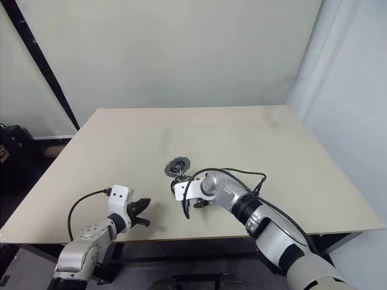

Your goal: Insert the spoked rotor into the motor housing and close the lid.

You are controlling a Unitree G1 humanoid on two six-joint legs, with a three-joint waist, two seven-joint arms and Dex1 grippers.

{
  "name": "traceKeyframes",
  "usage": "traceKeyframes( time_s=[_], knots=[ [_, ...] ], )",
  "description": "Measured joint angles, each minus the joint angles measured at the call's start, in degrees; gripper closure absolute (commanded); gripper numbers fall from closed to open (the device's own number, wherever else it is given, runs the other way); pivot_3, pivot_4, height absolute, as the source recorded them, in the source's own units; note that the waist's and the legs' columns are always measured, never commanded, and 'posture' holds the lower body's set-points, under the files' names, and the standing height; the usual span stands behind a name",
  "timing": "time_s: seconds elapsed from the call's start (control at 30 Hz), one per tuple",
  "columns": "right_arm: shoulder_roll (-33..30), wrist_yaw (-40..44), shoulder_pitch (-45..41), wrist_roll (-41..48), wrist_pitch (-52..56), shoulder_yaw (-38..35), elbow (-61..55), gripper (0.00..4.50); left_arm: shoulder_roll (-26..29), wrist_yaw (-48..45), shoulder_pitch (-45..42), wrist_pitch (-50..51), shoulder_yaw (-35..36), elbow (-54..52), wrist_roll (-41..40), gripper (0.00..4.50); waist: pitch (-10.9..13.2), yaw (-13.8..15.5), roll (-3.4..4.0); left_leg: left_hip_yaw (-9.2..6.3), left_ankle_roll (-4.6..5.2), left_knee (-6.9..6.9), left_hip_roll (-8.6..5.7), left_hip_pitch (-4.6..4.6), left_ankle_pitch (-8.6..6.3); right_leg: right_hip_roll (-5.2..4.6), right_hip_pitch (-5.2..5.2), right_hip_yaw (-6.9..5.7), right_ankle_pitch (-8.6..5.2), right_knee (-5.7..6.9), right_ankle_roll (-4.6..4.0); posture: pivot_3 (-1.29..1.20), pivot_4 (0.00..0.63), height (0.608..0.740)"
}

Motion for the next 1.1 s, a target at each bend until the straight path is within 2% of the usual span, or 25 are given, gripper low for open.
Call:
traceKeyframes(
  time_s=[0.07, 0.17, 0.33, 0.43, 0.47, 0.9, 1.0, 1.1],
  knots=[
    [0.5, -0.2, -0.2, -0.1, 0.8, -0.2, 0.4, 1.06, 0.0, 0.0, 0.0, 0.0, 0.0, 0.0, 0.1, 4.48, 0.0, 0.0, 0.00, -0.01, 0.00, 0.00, 0.00, 0.00, 0.00, 0.01, 0.00, 0.00, 0.00, 0.00, 0.00, 0.00, 0.000, 0.740],
    [1.1, -1.0, -0.4, -0.1, 1.6, -0.7, 1.2, 1.59, -0.1, 0.0, 0.0, 0.0, -0.1, 0.0, 0.2, 4.50, 0.0, 0.0, 0.00, 0.00, 0.00, 0.00, 0.00, 0.01, 0.00, 0.01, 0.01, 0.00, 0.00, 0.01, 0.00, 0.00, 0.000, 0.740],
    [1.5, -2.4, -0.7, -0.5, 2.2, -1.7, 1.7, 3.36, -0.1, 0.0, 0.0, -0.2, -0.2, 0.0, 0.3, 4.50, 0.0, 0.0, 0.00, -0.01, -0.01, -0.02, 0.00, 0.02, 0.00, 0.01, 0.00, -0.01, 0.00, 0.01, 0.00, 0.00, 0.000, 0.740],
    [2.2, -1.9, -0.8, -0.5, 2.1, -2.2, 1.6, 4.23, -0.1, 0.0, 0.0, -0.2, -0.2, 0.0, 0.4, 4.50, 0.0, 0.0, -0.03, 0.00, -0.01, -0.02, 0.00, 0.05, 0.00, 0.01, 0.03, -0.01, 0.00, 0.02, 0.00, 0.00, 0.000, 0.740],
    [2.7, -1.7, -0.6, -0.6, 2.6, -2.2, 1.7, 4.39, -0.2, 0.0, -0.1, -0.3, -0.3, -0.1, 0.4, 4.50, 0.0, 0.0, -0.03, 0.00, -0.01, -0.02, 0.00, 0.05, 0.00, 0.01, 0.02, -0.01, 0.00, 0.03, 0.00, 0.00, 0.000, 0.740],
    [3.5, -1.1, -0.4, -0.9, 4.4, -3.1, 1.3, 4.41, -0.4, 0.1, 0.5, -0.8, -0.3, -0.1, 0.5, 4.50, 0.0, 0.0, -0.03, -0.01, -0.03, -0.02, 0.00, 0.00, 0.01, 0.01, -0.02, -0.02, 0.00, 0.03, 0.00, 0.00, 0.000, 0.740],
    [3.2, 0.9, 0.5, 0.2, 7.8, -4.2, -1.4, 4.41, -0.4, 0.1, 0.6, -1.1, -0.3, -0.1, 0.8, 4.50, 0.0, 0.0, -0.03, -0.02, -0.03, -0.02, 0.00, -0.06, 0.01, 0.00, -0.06, -0.03, 0.00, 0.03, 0.00, 0.00, 0.000, 0.740],
    [1.9, 6.6, 2.9, 1.7, 16.4, -5.1, -10.1, 4.41, -0.4, 0.0, 0.6, -1.5, -0.4, -0.1, 1.4, 4.50, 0.0, 0.0, -0.03, -0.02, -0.04, -0.02, -0.01, -0.17, 0.00, -0.01, -0.15, -0.02, 0.00, 0.01, 0.02, 0.00, 0.000, 0.740]
  ],
)
